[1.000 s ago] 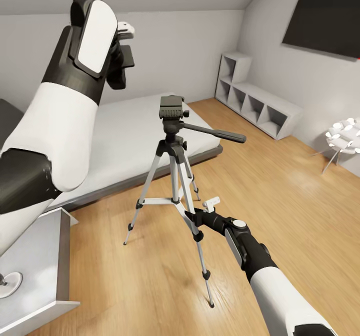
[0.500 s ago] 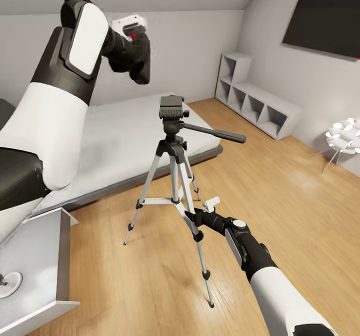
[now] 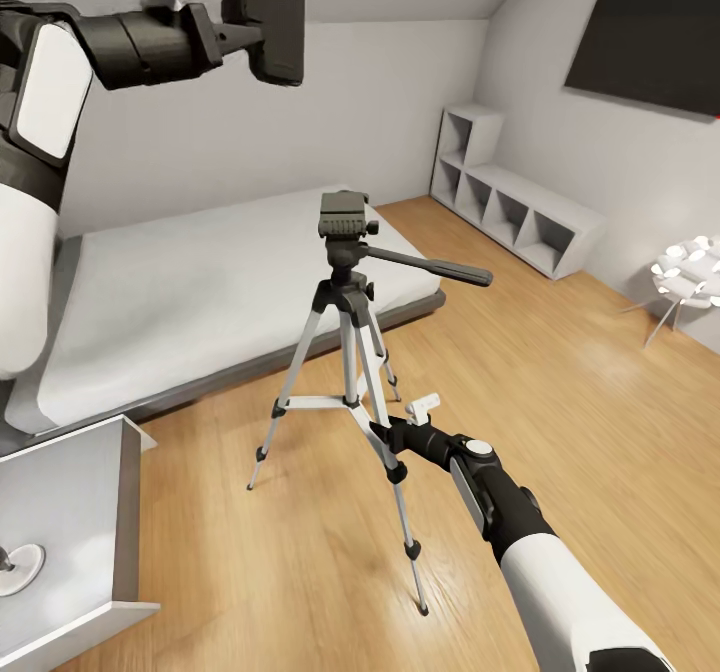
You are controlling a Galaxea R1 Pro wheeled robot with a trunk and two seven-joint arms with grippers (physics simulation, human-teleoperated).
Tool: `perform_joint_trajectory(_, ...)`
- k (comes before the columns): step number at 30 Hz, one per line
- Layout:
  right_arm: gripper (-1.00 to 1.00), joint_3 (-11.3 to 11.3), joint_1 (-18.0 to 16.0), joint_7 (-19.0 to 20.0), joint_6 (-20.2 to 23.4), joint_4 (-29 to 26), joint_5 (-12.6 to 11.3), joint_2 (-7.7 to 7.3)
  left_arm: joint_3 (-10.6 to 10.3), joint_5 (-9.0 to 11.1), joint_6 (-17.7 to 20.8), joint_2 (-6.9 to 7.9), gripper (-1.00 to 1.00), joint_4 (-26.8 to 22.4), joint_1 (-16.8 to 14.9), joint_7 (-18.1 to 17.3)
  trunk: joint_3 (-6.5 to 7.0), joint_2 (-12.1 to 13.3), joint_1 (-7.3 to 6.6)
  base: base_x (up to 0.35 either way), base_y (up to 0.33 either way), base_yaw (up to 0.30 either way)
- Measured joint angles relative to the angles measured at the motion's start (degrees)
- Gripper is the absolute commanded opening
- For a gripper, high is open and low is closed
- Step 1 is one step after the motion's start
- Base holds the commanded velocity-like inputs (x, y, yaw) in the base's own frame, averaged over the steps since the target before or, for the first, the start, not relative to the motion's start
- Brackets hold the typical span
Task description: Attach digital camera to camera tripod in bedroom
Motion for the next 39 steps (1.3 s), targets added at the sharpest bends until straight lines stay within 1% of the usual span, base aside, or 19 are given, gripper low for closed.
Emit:
perform_joint_trajectory(2, -1.00, 0.00, 0.00, -0.03, 0.01, 0.01, 0.01, 0.00, -0.28, 0.35, 1.89, -0.08, -1.00, 0.26, -0.01, -0.59, 0.00, -0.01, 0.00, 0.000, 0.000, 0.000)
perform_joint_trajectory(4, -1.00, 0.00, 0.01, -0.04, 0.01, -0.01, 0.01, 0.00, -0.59, 0.41, 2.45, -0.17, -1.00, 0.31, -0.01, -0.86, 0.01, -0.01, 0.00, 0.000, 0.000, 0.000)
perform_joint_trajectory(7, -1.00, 0.00, 0.01, -0.03, 0.02, 0.00, 0.01, 0.00, -2.01, 0.50, 3.30, -0.20, -1.00, 0.10, -0.01, -1.39, 0.00, -0.01, 0.00, 0.000, 0.000, 0.000)
perform_joint_trajectory(9, -1.00, 0.00, 0.01, -0.01, 0.01, -0.01, 0.01, 0.00, -6.37, 0.55, 3.74, -0.07, -1.00, -0.63, 0.00, -2.67, 0.00, 0.00, 0.00, 0.000, 0.000, 0.000)
perform_joint_trajectory(12, -1.00, 0.00, 0.01, -0.01, 0.01, 0.00, 0.00, 0.00, -10.69, 0.18, 3.48, -0.04, -1.00, -1.07, 0.01, -4.86, 0.00, 0.00, 0.00, 0.000, 0.000, 0.000)
perform_joint_trajectory(13, -1.00, 0.00, 0.00, 0.00, -0.05, 0.04, 0.01, -0.01, -14.20, -0.32, 3.42, -0.05, -1.00, -1.21, 0.02, -6.70, 0.00, 0.00, -0.01, 0.000, 0.000, 0.000)
perform_joint_trajectory(15, -1.00, 0.00, 0.00, -0.02, 0.00, 0.01, 0.00, 0.00, -17.78, -1.59, 2.72, -0.03, -1.00, -1.28, 0.01, -8.52, 0.00, 0.00, 0.00, 0.000, 0.000, 0.000)
perform_joint_trajectory(17, -1.00, 0.00, 0.02, -0.02, 0.02, -0.02, 0.00, 0.00, -20.55, -3.18, 1.93, -0.05, -1.00, -1.34, 0.02, -10.01, 0.00, 0.00, 0.00, 0.000, 0.000, 0.000)
perform_joint_trajectory(18, -1.00, 0.00, 0.01, -0.01, 0.01, -0.01, -0.01, 0.00, -22.29, -5.18, 0.91, -0.11, -1.00, -1.40, 0.01, -11.07, 0.00, 0.00, 0.00, 0.000, 0.000, 0.000)
perform_joint_trajectory(19, -1.00, 0.00, 0.01, -0.03, 0.02, -0.01, 0.01, 0.00, -22.93, -6.38, 0.23, -0.12, -1.00, -1.43, 0.00, -11.51, 0.01, 0.00, 0.00, 0.000, 0.000, 0.000)
perform_joint_trajectory(20, -1.00, 0.00, 0.01, -0.03, 0.01, 0.00, 0.01, 0.00, -23.43, -7.59, -0.39, -0.13, -1.00, -1.46, 0.01, -11.87, 0.01, 0.00, 0.00, 0.000, 0.000, 0.000)
perform_joint_trajectory(21, -1.00, 0.00, 0.01, -0.02, 0.01, -0.01, 0.00, 0.00, -24.15, -10.16, -1.46, -0.14, -1.00, -1.55, -0.02, -12.62, 0.01, 0.00, 0.00, 0.000, 0.000, 0.000)
perform_joint_trajectory(25, -1.00, 0.00, 0.00, -0.03, 0.01, 0.01, 0.02, 0.00, -24.84, -14.86, -2.75, -0.16, -1.00, -1.57, -0.10, -15.02, 0.01, 0.00, 0.00, 0.000, 0.000, 0.000)
perform_joint_trajectory(26, -1.00, 0.00, 0.00, -0.03, 0.01, 0.00, 0.01, 0.00, -24.99, -16.92, -3.09, -0.16, -1.00, -1.48, -0.19, -16.46, 0.01, 0.00, 0.00, 0.000, 0.000, 0.000)
perform_joint_trajectory(31, -1.00, -0.05, 0.01, 0.07, -0.08, 0.09, 0.02, -0.04, -25.13, -21.42, -3.59, -0.18, -1.00, -1.58, -0.83, -19.39, 0.01, -0.01, -0.01, 0.000, 0.000, 0.000)
perform_joint_trajectory(32, -1.00, -0.07, 0.02, 0.06, -0.11, 0.11, 0.03, -0.06, -25.15, -22.71, -3.68, -0.18, -1.00, -1.82, -1.50, -20.19, 0.01, -0.01, -0.01, 0.000, 0.000, 0.000)
perform_joint_trajectory(35, -1.00, -0.08, 0.02, 0.09, -0.13, 0.11, 0.06, -0.07, -25.15, -24.06, -3.80, -0.22, -1.00, -2.22, -2.87, -21.53, 0.01, -0.01, -0.01, 0.000, 0.000, 0.000)
perform_joint_trajectory(39, -1.00, -0.09, 0.02, 0.10, -0.12, 0.09, 0.06, -0.09, -25.13, -25.00, -3.85, -0.14, -1.00, -2.92, -5.46, -23.60, 0.01, -0.01, 0.00, 0.000, 0.000, 0.000)
